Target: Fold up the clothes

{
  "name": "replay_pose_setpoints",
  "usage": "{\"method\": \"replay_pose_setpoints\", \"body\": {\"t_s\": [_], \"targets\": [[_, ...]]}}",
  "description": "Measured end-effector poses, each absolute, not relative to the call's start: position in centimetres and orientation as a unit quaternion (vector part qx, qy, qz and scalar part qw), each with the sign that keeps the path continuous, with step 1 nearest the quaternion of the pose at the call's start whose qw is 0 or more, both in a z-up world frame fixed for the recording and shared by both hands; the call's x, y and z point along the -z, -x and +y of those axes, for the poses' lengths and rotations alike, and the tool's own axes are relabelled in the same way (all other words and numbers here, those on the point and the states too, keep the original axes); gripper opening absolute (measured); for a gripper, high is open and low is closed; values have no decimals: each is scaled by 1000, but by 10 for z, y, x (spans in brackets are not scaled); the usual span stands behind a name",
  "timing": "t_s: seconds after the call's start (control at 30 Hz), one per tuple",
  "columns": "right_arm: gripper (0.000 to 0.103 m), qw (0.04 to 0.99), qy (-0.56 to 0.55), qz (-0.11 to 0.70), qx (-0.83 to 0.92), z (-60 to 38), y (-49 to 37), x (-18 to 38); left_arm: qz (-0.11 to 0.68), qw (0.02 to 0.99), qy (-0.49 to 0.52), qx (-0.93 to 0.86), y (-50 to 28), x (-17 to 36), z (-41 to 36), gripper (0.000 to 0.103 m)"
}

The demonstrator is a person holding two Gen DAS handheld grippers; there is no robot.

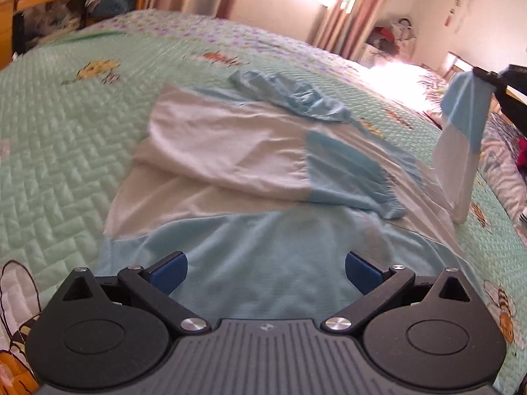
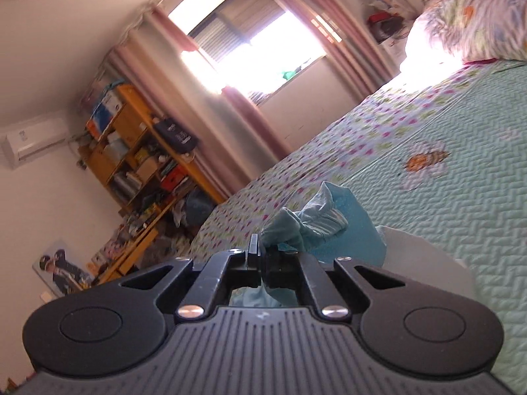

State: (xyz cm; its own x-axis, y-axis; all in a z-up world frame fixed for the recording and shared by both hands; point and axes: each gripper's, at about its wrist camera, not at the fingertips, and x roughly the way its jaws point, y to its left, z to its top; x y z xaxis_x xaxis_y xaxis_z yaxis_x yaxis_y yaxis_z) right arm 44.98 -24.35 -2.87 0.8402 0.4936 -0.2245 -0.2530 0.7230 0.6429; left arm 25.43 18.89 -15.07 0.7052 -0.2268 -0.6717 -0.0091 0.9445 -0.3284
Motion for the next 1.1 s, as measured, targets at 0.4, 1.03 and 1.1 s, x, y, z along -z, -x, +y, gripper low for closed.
{"method": "replay_pose_setpoints", "body": {"t_s": [0.4,1.03,1.1], "targets": [[3,909,146,298,-252,19,-401,163,368,900,213,97,-262,169,217,102],[3,909,235,187,-290,65,-384,123,371,890,242,109,-264,175,228,102],[3,877,307,204,-309,90,-375,147,372,889,243,110,-264,175,229,102]]}}
